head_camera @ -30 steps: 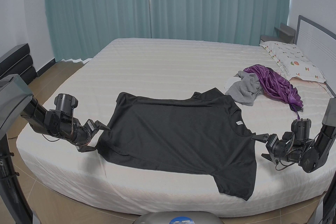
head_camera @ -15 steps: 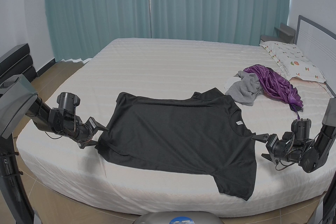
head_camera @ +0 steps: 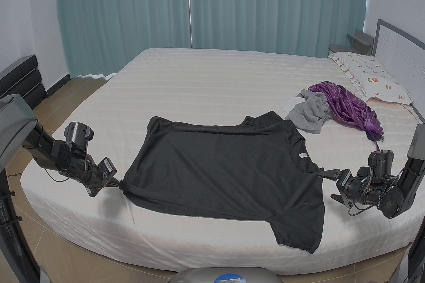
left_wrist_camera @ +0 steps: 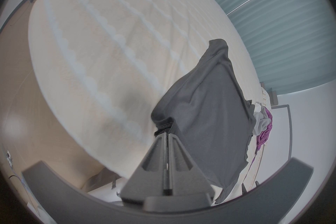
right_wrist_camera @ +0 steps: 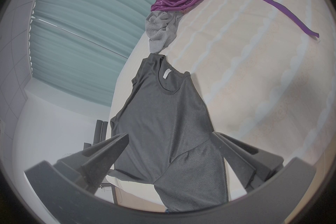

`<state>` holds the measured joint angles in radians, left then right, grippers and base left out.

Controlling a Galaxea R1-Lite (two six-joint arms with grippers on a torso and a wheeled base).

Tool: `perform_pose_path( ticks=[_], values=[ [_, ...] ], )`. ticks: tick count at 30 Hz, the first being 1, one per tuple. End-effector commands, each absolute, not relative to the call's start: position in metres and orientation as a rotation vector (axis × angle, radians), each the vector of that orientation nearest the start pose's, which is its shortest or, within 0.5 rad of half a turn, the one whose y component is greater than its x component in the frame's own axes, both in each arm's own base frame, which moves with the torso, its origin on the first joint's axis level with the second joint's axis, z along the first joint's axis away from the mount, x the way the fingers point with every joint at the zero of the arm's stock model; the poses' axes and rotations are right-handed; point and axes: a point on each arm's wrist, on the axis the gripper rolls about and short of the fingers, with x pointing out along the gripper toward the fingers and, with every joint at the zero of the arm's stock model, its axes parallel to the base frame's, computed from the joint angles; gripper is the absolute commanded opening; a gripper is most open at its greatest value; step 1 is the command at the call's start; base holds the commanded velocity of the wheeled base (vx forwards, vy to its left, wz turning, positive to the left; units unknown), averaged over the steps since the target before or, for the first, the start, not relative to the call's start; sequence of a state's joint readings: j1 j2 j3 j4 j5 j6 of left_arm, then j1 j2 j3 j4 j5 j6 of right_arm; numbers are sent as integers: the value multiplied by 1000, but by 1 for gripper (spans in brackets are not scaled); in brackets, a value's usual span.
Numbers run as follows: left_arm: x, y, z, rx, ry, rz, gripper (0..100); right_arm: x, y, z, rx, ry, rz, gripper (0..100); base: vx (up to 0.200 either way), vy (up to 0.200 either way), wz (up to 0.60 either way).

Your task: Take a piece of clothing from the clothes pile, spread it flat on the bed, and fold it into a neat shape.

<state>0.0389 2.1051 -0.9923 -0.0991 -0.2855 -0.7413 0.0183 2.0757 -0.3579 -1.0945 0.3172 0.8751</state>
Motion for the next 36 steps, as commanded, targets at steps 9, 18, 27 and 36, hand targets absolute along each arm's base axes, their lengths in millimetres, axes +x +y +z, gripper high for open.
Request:
perform_pose_path(
  ticks=[9,18,27,36],
  values=[
    [299,11,70,-793,1060,155,0,272,14,19,918,736,33,100,0,0,0],
    [277,13,58,-720,1113,201,0,262,15,14,851,769,40,100,0,0,0],
    [276,13,54,-730,1124,199,0,253,28,-5,755,863,62,100,0,0,0],
    [273,14,52,-738,1131,201,0,257,31,-20,708,899,39,100,0,0,0]
  ],
)
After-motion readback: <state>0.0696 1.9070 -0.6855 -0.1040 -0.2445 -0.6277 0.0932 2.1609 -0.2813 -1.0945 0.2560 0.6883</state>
